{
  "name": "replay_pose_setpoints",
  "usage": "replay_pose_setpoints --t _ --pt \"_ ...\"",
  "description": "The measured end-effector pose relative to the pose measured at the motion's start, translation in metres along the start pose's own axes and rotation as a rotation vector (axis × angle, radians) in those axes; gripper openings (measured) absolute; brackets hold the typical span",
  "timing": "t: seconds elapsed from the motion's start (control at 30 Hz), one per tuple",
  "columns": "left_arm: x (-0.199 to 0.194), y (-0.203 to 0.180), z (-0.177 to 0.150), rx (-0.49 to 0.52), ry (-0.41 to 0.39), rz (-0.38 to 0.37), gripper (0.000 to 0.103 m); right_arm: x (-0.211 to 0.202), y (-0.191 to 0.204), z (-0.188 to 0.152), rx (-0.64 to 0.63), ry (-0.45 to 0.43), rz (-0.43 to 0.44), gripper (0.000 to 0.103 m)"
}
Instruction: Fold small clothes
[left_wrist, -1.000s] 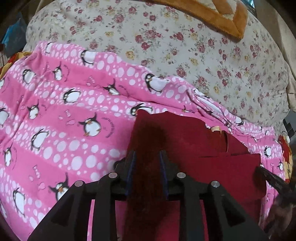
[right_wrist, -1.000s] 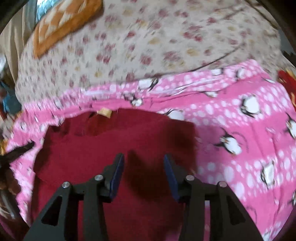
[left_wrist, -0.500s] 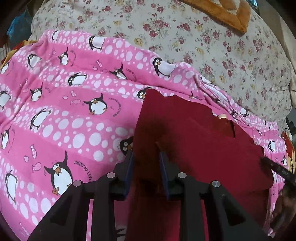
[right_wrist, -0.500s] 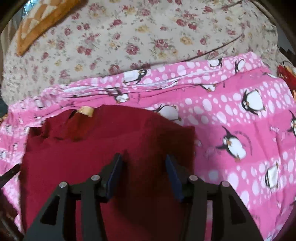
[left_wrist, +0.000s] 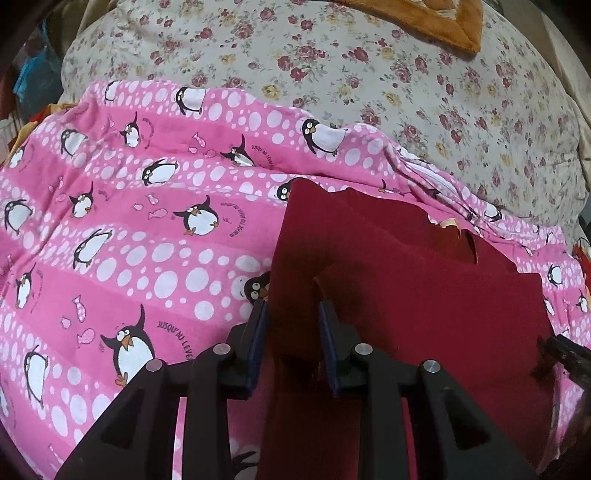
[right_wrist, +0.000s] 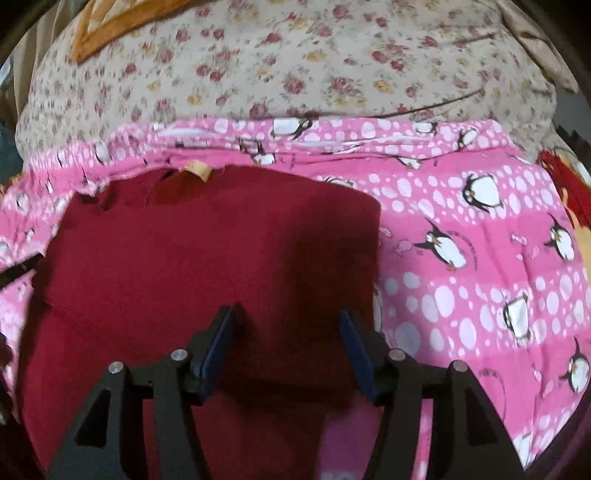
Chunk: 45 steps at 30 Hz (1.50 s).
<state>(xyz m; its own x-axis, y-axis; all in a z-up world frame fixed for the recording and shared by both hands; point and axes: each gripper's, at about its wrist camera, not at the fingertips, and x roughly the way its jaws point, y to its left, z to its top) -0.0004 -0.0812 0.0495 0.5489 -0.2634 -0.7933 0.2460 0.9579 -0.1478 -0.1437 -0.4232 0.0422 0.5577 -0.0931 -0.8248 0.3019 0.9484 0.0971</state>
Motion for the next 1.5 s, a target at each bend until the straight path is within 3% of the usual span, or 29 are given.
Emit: replay_pose_setpoints --t 0.13,0.3,0.53,0.8,1.0,1.2,1.4,1.5 --pt "0.0 0.0 -0.001 0.002 -0.001 0.003 0.006 -0.013 -0.008 -0.011 0.02 -0.02 -0.014 0.062" --pt "0.003 -0.002 -0.003 0.014 0.002 0.015 0.006 0.008 -0.026 -0.026 0.082 0.047 -0.001 0.062" --pt "0.004 -0.004 -0.006 0.041 -0.001 0.038 0.006 -0.006 -0.019 -0.03 0.055 0.051 -0.022 0.059" --pt "-0.011 -0.008 -0.007 0.05 -0.046 0.043 0.006 -0.038 -0.013 -0.019 0.057 -0.036 0.017 0.06" --pt "-0.005 -0.01 -0.007 0.066 -0.032 0.046 0.006 -0.015 -0.011 -0.015 0.069 -0.008 0.013 0.06" --pt "0.006 -0.009 -0.011 0.076 -0.009 0.073 0.009 0.008 -0.013 -0.02 0.048 0.013 -0.074 0.06" --pt "-0.003 -0.004 -0.014 0.062 0.006 0.058 0.009 -0.007 -0.033 -0.026 0.153 0.034 0.03 0.06" --pt "-0.017 -0.001 -0.017 0.049 0.017 0.035 0.009 -0.029 -0.037 -0.038 0.142 0.027 0.055 0.06"
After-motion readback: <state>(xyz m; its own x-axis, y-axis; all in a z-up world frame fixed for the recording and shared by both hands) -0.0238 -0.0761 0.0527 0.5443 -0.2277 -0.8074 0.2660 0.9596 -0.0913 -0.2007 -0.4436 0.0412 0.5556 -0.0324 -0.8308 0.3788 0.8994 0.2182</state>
